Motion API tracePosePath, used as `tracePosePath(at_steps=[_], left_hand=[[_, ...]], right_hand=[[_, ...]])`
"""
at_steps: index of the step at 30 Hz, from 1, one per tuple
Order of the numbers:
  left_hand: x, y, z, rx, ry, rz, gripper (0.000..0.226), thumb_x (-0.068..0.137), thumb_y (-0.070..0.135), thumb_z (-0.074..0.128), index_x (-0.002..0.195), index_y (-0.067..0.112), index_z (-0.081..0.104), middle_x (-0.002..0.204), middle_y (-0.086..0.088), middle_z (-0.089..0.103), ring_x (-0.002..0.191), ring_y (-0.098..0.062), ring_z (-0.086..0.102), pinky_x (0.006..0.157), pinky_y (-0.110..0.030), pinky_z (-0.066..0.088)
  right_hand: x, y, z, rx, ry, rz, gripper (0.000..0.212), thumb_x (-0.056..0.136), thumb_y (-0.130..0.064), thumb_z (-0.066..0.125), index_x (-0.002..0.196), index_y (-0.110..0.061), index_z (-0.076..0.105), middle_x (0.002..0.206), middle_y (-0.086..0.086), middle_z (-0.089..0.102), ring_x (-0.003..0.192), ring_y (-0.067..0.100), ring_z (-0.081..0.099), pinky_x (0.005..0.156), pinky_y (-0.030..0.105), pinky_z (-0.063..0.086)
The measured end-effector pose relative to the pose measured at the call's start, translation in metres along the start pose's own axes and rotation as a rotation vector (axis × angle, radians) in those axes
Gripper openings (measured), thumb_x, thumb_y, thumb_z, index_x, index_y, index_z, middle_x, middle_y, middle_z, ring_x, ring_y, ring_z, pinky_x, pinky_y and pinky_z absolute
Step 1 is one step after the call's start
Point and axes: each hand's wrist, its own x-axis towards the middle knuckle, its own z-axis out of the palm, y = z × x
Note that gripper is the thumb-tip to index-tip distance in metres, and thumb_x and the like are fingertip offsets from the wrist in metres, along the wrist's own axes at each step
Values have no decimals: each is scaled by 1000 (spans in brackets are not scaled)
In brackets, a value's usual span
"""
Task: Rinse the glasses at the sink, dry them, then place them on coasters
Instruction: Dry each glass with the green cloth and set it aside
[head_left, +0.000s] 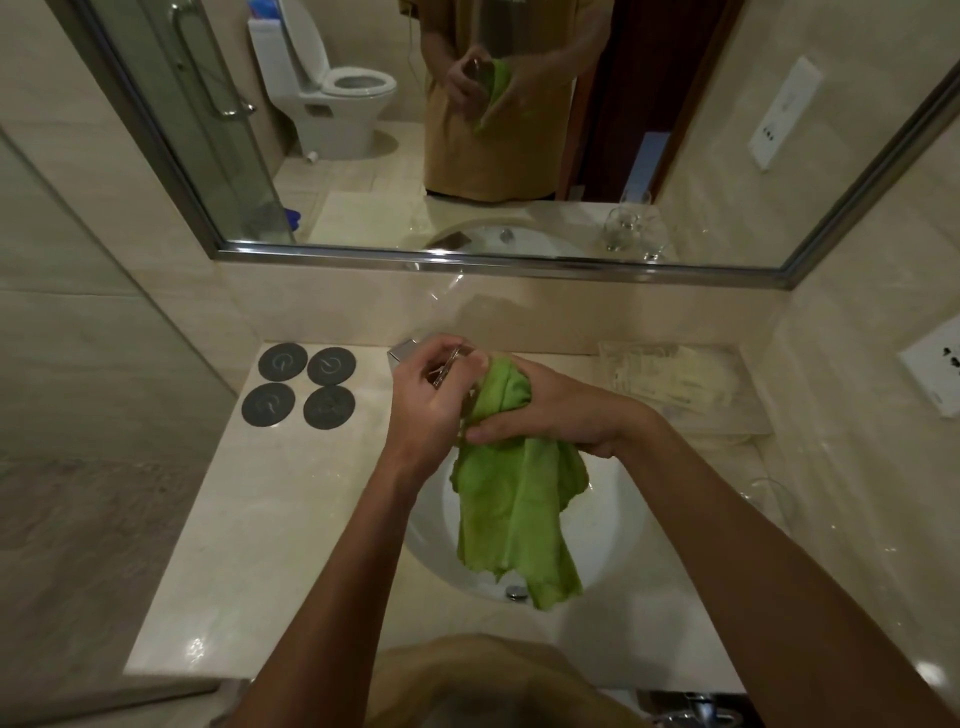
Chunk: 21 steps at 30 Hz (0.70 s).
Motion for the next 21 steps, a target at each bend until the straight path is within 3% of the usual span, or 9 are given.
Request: tracePosePath(at_steps=[2, 5, 9, 11, 14, 18, 21], left_hand=[[2, 1, 0, -6, -6, 33, 40, 82, 33, 59, 89, -5, 64, 81, -24, 61, 72, -18, 57, 65, -29, 48], [3, -2, 0, -4, 19, 23, 41, 82, 35, 60, 90, -5, 65, 79, -19, 63, 71, -20, 58, 64, -31, 47], [7, -7, -2, -55, 139, -72, 32, 80, 39, 59, 82, 8, 65, 69, 1, 60, 64, -12, 53, 62, -30, 44], [9, -5, -1, -90, 188, -119, 25, 78, 36, 59, 78, 12, 64, 66, 4, 58, 61, -9, 52, 59, -26, 44], [12, 0, 2, -153, 229, -191, 19, 80, 28, 56, 78, 9, 61, 70, -6, 52, 58, -8, 49, 53, -23, 41], [16, 2, 2, -199, 287, -273, 19, 81, 35, 57, 72, 20, 63, 71, -7, 53, 63, -16, 50, 54, -26, 41], [16, 6, 4, -179, 295, -223, 18, 89, 26, 54, 76, 16, 61, 66, -3, 53, 53, -10, 49, 50, -22, 41]], right_hand=[[0, 7, 0, 186, -30, -5, 64, 81, -2, 76, 138, -14, 49, 128, 25, 61, 113, 34, 65, 96, 48, 54], [1, 18, 5, 319, 19, -37, 67, 79, -1, 76, 138, -16, 49, 129, 25, 61, 114, 38, 64, 95, 49, 54], [4, 27, 24, 295, 249, -66, 65, 78, -5, 82, 131, -19, 47, 119, 14, 67, 106, 24, 69, 87, 40, 58], [7, 29, 37, 238, 380, -105, 66, 77, -12, 84, 127, -18, 42, 112, 4, 67, 101, 16, 69, 85, 35, 59], [12, 32, 49, 117, 461, -156, 72, 83, -20, 80, 133, -24, 28, 110, -5, 63, 100, 12, 68, 89, 35, 58], [10, 33, 55, -161, 592, -257, 98, 85, -21, 76, 151, -37, 6, 143, 3, 46, 124, 13, 53, 101, 36, 50], [5, 30, 56, -491, 717, -301, 102, 84, -14, 75, 154, -26, 1, 146, 14, 36, 124, 20, 47, 98, 38, 50]])
